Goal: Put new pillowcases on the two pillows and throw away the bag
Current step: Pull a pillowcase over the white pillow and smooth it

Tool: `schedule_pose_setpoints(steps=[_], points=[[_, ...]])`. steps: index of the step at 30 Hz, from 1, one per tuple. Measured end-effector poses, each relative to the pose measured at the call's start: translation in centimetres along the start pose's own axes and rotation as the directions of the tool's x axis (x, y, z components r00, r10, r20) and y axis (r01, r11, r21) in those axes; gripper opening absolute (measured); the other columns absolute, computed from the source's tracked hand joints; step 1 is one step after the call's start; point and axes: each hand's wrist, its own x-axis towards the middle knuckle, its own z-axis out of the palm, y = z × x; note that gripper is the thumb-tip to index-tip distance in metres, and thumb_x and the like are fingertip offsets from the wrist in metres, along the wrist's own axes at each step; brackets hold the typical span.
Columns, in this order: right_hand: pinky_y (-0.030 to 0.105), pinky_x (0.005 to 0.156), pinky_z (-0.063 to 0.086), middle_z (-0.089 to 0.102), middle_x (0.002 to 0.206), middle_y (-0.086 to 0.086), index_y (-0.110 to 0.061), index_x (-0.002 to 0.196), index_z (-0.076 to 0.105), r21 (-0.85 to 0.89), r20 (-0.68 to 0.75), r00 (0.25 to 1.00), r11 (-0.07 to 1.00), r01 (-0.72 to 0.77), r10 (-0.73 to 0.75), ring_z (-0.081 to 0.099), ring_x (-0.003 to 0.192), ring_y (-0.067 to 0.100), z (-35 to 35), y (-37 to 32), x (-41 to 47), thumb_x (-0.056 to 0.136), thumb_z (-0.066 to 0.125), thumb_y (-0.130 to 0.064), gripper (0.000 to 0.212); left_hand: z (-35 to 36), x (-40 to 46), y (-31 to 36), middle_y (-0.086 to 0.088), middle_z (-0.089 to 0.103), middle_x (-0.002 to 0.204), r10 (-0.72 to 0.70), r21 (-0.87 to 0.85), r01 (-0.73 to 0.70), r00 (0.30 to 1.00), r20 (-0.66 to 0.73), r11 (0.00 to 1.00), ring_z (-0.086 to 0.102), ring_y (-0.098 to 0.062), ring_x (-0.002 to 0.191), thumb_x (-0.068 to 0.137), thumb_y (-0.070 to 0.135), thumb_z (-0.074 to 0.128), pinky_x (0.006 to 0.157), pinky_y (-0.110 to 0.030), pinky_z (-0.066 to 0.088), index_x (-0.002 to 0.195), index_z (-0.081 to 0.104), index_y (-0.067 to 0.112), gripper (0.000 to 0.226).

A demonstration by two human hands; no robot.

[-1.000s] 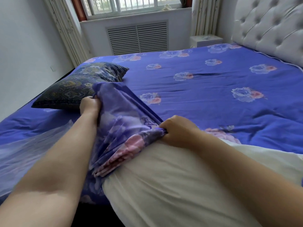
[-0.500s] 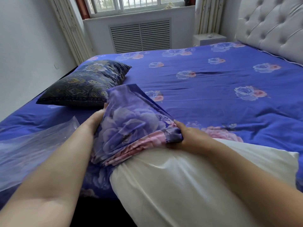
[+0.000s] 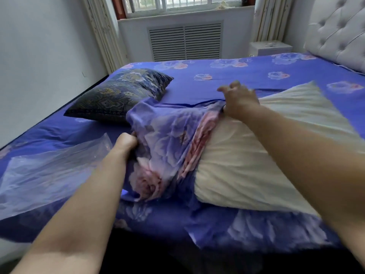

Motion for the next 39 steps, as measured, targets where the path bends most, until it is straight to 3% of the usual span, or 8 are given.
schedule_pose_setpoints(steps=[4,8,13,19,22,25,33,39], points=[[0.044,0.101,0.037,0.042,0.135,0.021,-0.012,0.141,0.033,0.219,0.212,0.97,0.962,-0.163,0.116,0.046,0.122,0.04,9.1,-2.5,-4.4,0.089,0.045,-0.02,0.054,1.7,-3.0,-2.8,-0.034,0.054,0.124,-0.075,0.035,0.073,0.996,0.048,0.997,0.052,-0.04,0.118,0.101,0.038,0.031,0.098,-0.039,0.04,0.118,0.056,-0.014,0.06],[0.039,0.098,0.037,0.056,0.129,0.017,-0.017,0.139,0.042,0.457,-0.031,0.975,0.871,-0.181,0.219,0.052,0.115,0.037,11.8,-4.5,-7.6,0.09,0.042,-0.014,0.049,2.3,-6.7,-3.2,-0.029,0.056,0.123,-0.001,-0.037,0.003,0.999,0.038,0.999,0.053,-0.035,0.115,0.101,0.024,0.036,0.091,-0.035,0.04,0.116,0.058,-0.011,0.044],[0.043,0.097,0.043,0.06,0.126,0.013,-0.014,0.139,0.037,0.84,0.002,0.926,0.503,-0.206,0.377,0.055,0.116,0.031,11.8,-7.4,-10.2,0.095,0.045,-0.028,0.047,2.4,-9.3,-3.9,-0.025,0.059,0.115,-0.06,-0.065,0.064,0.996,0.065,0.996,0.055,-0.028,0.1,0.1,0.036,0.037,0.076,-0.023,0.034,0.114,0.061,-0.005,0.049],[0.027,0.094,0.043,0.056,0.117,0.008,-0.004,0.124,0.044,0.984,0.044,0.824,0.118,-0.134,0.565,0.056,0.107,0.016,11.8,-10.1,-13.7,0.093,0.055,-0.015,0.035,1.6,-10.2,-5.8,-0.009,0.059,0.068,-0.147,-0.167,0.161,0.984,0.097,0.973,0.055,-0.023,0.072,0.091,0.039,0.054,0.068,-0.03,0.046,0.064,0.059,0.009,0.041],[0.016,0.086,0.045,0.057,0.11,0.007,-0.005,0.116,0.047,0.973,0.22,0.74,-0.192,-0.124,0.635,0.057,0.1,0.014,12.0,-11.8,-16.1,0.096,0.051,-0.012,0.022,2.1,-10.5,-4.9,-0.013,0.058,0.065,-0.051,-0.161,0.056,0.998,0.036,0.985,0.054,-0.022,0.065,0.09,0.036,0.057,0.06,-0.03,0.042,0.072,0.063,0.003,0.038],[0.009,0.078,0.047,0.064,0.108,0.005,-0.008,0.115,0.052,0.946,0.291,0.762,-0.293,-0.139,0.579,0.061,0.096,0.01,12.5,-12.2,-17.5,0.095,0.054,-0.021,0.024,2.5,-10.7,-2.6,-0.009,0.054,0.061,0.049,-0.17,-0.06,0.997,-0.068,0.984,0.048,-0.021,0.062,0.092,0.026,0.054,0.055,-0.03,0.038,0.07,0.06,0.003,0.032],[0.036,0.081,0.053,0.07,0.083,0.003,-0.01,0.087,0.067,0.947,0.281,0.937,-0.219,-0.235,0.207,0.064,0.082,0.014,12.6,-10.4,-19.1,0.087,0.067,-0.02,0.011,1.6,-9.3,2.6,-0.013,0.052,0.085,-0.009,-0.399,-0.077,0.978,-0.209,0.914,0.046,-0.018,0.081,0.098,0.026,0.047,0.051,-0.025,0.035,0.08,0.059,0.0,0.033],[0.029,0.061,0.04,0.055,0.061,-0.01,-0.017,0.069,0.053,0.957,0.091,0.973,0.253,-0.144,0.211,0.049,0.061,0.004,11.4,-3.3,-18.3,0.087,0.067,-0.016,0.023,0.9,-8.0,4.1,-0.004,0.05,0.085,-0.166,-0.541,0.024,0.962,-0.217,0.841,0.043,-0.015,0.089,0.1,0.024,0.042,0.054,-0.018,0.04,0.099,0.053,0.008,0.02]])
